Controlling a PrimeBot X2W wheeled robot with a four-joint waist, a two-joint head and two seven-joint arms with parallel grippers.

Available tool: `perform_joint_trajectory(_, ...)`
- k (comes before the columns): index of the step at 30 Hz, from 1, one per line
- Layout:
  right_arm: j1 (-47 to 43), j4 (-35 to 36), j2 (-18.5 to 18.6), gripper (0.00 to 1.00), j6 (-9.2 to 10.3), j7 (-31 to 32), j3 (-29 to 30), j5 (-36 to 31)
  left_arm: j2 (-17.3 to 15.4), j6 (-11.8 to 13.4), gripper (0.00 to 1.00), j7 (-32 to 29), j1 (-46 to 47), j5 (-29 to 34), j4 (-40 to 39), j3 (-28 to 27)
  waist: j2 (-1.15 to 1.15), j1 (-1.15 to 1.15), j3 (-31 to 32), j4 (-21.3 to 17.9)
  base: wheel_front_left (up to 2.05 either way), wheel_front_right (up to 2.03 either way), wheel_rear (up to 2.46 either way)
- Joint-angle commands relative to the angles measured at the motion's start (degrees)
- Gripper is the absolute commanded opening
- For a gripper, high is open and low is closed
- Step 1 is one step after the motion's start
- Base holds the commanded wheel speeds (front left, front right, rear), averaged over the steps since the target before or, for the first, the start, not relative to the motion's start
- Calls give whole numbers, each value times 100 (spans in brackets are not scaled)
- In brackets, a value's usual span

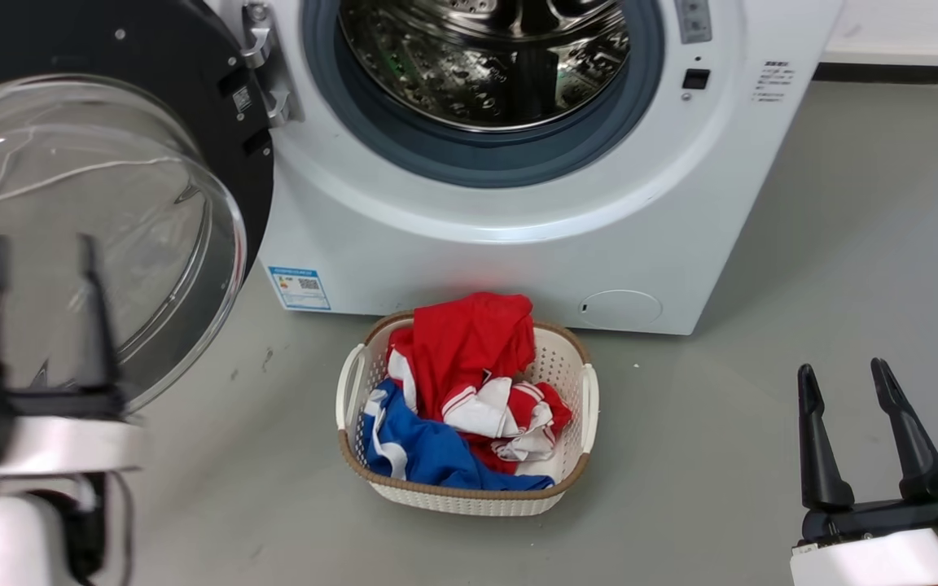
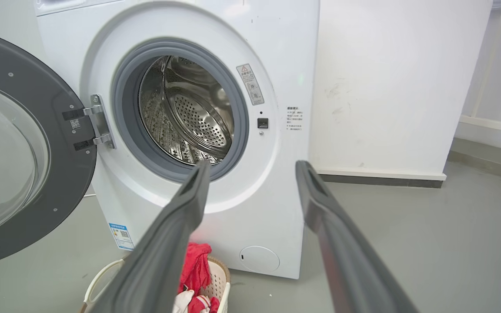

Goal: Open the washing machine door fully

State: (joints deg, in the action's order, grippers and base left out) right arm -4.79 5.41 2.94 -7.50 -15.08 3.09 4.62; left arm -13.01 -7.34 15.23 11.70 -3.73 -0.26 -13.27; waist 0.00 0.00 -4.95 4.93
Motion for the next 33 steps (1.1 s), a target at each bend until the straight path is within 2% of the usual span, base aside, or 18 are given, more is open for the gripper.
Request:
perform_joint_trajectory(1, -44, 36, -11, 100, 1, -13, -5, 24, 83, 1, 100, -15, -124, 45, -65, 94, 0, 0, 48, -67, 0, 0, 0)
perform_joint_trajectory(6, -99, 126, -11, 100, 1, -13, 14, 16, 466, 83, 100, -20, -524, 230, -273, 553, 0, 0, 131, -229, 0, 0, 0)
perform_joint_trajectory(13, -208, 163, -11, 100, 1, -13, 37, 64, 725, 241, 100, -24, -1016, 139, -243, 710, 0, 0, 219, -432, 0, 0, 0)
perform_joint_trajectory(25, -473, 48, -11, 100, 1, -13, -64, 211, 945, 488, 100, -6, -1523, -135, 145, 1023, 0, 0, 314, -476, 0, 0, 0)
perform_joint_trajectory(33, -542, -43, -11, 100, 1, -13, -132, 221, 977, 654, 100, -4, -1610, 52, 217, 1241, 0, 0, 364, -438, 0, 0, 0)
